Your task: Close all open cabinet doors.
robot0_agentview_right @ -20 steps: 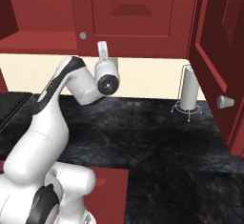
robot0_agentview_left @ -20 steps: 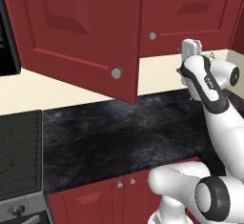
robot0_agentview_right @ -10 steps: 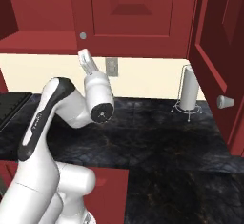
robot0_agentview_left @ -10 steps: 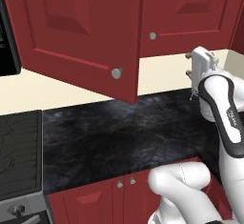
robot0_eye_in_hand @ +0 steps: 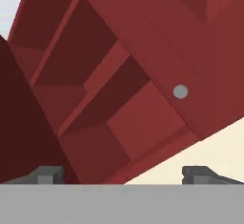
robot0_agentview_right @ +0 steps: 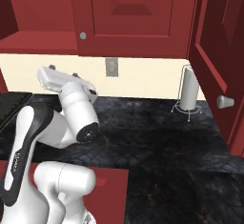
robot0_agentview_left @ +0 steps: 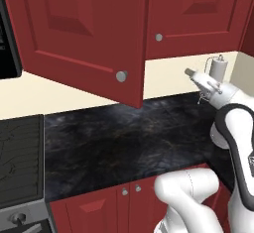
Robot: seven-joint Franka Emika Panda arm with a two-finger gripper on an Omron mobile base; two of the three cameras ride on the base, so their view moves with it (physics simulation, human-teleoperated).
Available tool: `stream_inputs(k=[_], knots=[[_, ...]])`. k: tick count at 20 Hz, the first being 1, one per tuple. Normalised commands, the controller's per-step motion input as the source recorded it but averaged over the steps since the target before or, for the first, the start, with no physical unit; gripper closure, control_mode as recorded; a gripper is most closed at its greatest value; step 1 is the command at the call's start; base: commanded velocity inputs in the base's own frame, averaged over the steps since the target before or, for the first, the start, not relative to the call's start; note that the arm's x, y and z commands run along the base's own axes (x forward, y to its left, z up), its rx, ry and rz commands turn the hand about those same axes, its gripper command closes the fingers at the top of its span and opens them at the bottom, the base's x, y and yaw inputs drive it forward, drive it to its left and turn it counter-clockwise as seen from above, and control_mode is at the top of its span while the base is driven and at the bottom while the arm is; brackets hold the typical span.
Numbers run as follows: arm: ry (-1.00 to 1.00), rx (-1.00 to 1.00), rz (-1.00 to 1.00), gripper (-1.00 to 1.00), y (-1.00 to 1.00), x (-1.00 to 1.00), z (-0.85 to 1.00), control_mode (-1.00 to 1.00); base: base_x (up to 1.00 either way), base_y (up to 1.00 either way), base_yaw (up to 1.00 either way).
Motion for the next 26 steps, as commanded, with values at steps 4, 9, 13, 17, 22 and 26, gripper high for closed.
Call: stream_inputs(k=[4, 9, 13, 17, 22, 26], knots=[[-0.53, -0.56, 0.0, -1.0, 0.82, -0.67, 0.0, -1.0, 0.0, 0.0, 0.0], [-0.37, -0.39, 0.0, -1.0, 0.42, -0.62, -0.02, -1.0, 0.0, 0.0, 0.0], [-0.13, -0.17, 0.0, -1.0, -0.01, -0.43, -0.11, -1.0, 0.0, 0.0, 0.0], [-0.37, -0.3, -0.08, -1.0, 0.28, -1.0, 0.0, -1.0, 0.0, 0.0, 0.0], [-0.4, -0.22, -0.24, -1.0, 0.51, -0.95, 0.13, -1.0, 0.0, 0.0, 0.0], [-0.35, -0.16, -0.31, -1.0, 0.47, -0.82, 0.2, -1.0, 0.0, 0.0, 0.0]])
